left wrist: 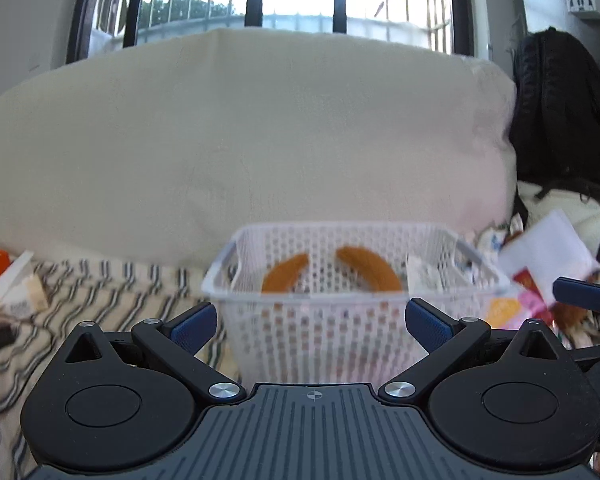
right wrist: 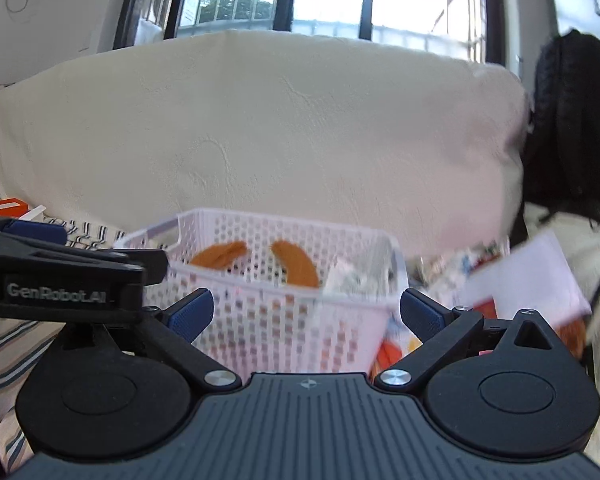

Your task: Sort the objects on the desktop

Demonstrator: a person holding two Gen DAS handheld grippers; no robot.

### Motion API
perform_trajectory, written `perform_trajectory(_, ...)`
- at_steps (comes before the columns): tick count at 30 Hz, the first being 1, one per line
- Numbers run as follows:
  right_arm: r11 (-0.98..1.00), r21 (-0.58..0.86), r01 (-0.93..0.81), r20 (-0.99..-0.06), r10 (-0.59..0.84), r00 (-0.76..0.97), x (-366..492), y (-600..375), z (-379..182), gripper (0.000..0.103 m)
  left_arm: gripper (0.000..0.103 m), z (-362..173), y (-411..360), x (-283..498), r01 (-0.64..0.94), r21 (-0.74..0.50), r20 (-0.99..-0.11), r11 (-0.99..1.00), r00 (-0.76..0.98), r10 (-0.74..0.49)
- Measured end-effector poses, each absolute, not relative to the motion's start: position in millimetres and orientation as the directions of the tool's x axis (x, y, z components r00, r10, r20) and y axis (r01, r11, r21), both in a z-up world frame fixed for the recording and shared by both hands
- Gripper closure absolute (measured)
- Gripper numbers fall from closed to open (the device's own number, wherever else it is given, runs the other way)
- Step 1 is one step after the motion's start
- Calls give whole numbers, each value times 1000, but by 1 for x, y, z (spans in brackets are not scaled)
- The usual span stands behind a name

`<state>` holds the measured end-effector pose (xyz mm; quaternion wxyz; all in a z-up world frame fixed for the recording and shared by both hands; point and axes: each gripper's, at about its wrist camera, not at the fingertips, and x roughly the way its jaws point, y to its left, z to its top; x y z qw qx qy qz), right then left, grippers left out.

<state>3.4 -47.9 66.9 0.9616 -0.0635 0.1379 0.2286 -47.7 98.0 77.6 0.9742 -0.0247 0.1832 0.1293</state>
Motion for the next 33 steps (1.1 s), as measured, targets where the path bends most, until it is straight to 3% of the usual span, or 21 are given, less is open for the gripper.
perform_trajectory(9, 894, -12, -447, -328, 419, 847, -17, -63, 46, 2, 0, 62, 83, -76, -267, 29, -382, 963, 887, 258)
perform_trajectory(15, 894, -18, -447, -302, 421, 855, -23, -62, 51, 2, 0, 69, 84, -74, -317, 41, -385, 947, 870, 308)
perform_trajectory(23, 897, -18, -441, -290, 418, 861, -22, -60, 53, 2, 0, 74, 91, -70, -299, -36, -402, 954, 878, 260)
perform_trajectory(33, 900, -26, -435, -288, 410, 866, -23, -57, 54, 1, 0, 73, 89, -72, -322, 26, -359, 947, 881, 309)
